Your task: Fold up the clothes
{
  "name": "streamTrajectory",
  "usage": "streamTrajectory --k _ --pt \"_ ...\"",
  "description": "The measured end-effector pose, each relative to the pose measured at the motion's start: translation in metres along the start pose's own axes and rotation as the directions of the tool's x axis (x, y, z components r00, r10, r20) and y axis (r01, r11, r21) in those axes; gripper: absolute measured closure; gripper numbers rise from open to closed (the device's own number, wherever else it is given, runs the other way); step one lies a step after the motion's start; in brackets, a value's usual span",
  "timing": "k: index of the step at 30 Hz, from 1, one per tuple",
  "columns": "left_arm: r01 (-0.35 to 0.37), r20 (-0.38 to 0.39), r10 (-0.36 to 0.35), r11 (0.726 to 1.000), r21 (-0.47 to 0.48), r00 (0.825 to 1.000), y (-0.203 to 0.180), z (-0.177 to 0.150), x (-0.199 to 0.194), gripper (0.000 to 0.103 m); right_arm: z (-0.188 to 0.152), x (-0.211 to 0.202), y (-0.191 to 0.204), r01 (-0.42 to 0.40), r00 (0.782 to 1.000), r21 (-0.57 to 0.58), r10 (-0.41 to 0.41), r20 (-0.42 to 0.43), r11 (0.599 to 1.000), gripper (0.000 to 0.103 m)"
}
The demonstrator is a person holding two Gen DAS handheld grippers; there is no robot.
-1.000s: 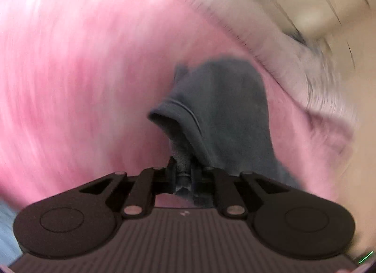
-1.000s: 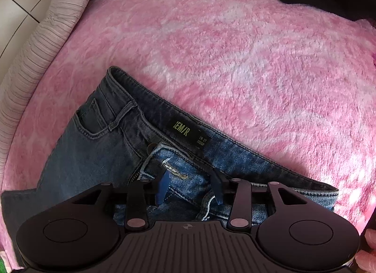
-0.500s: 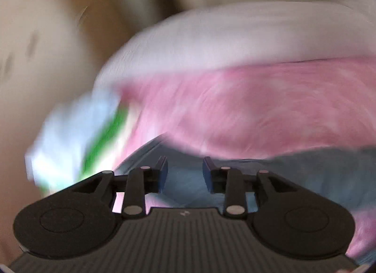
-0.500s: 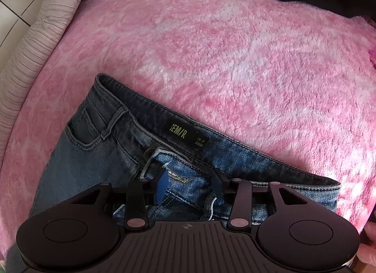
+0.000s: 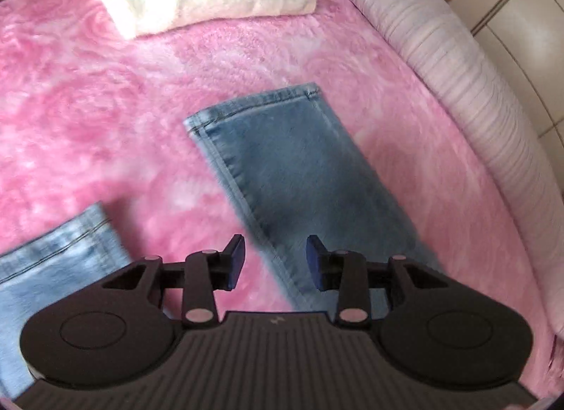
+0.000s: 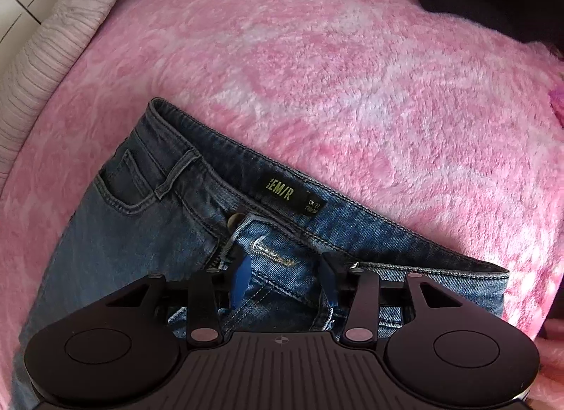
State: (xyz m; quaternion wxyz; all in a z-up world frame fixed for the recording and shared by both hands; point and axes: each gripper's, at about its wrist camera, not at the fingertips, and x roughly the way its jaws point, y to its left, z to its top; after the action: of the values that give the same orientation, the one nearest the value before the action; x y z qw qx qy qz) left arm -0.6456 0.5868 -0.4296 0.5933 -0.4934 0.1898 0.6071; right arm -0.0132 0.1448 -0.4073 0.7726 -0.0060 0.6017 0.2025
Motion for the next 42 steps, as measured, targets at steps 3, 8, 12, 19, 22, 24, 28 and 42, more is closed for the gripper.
streamTrajectory --k 3,8,12,19,22,24,28,42 --pt "0.002 0.022 -0.006 0.986 0.168 1.000 -0.029 0.004 0.002 0.071 -0.002 -0.005 0.005 0.015 1.000 -0.026 -0.015 0.020 1.000 0.057" --pt "0.094 -0.050 -0.080 0.897 0.431 0.995 -0.084 -0.025 -0.019 0.071 0.003 -0.019 0.012 -0.011 0.996 -0.113 0.021 0.090 0.994 0.057" --pt "0.216 -0.153 -0.161 0.851 0.479 0.975 -0.121 -0.062 -0.031 0.071 0.016 -0.019 0.014 -0.059 0.995 -0.179 0.073 0.072 0.982 0.057" --pt "0.254 -0.183 -0.188 0.846 0.469 0.965 -0.169 -0.122 -0.045 0.071 0.062 0.008 0.018 -0.185 0.980 -0.363 0.197 -0.004 0.913 0.057" --pt "0.249 -0.182 -0.185 0.857 0.451 0.966 -0.185 -0.146 -0.050 0.071 0.091 0.026 0.020 -0.271 0.961 -0.395 0.269 -0.062 0.878 0.057" --pt "0.243 -0.179 -0.182 0.871 0.427 0.967 -0.193 -0.156 -0.049 0.071 0.111 0.039 0.023 -0.332 0.942 -0.416 0.317 -0.108 0.846 0.057" --pt "0.216 -0.182 -0.156 0.897 0.385 0.971 -0.205 -0.169 -0.043 0.071 0.143 0.071 0.039 -0.411 0.911 -0.469 0.363 -0.193 0.782 0.053" --pt "0.117 -0.138 -0.075 0.936 0.333 0.988 -0.207 -0.179 -0.057 0.072 0.150 0.084 0.086 -0.480 0.861 -0.650 0.459 -0.220 0.589 0.088"
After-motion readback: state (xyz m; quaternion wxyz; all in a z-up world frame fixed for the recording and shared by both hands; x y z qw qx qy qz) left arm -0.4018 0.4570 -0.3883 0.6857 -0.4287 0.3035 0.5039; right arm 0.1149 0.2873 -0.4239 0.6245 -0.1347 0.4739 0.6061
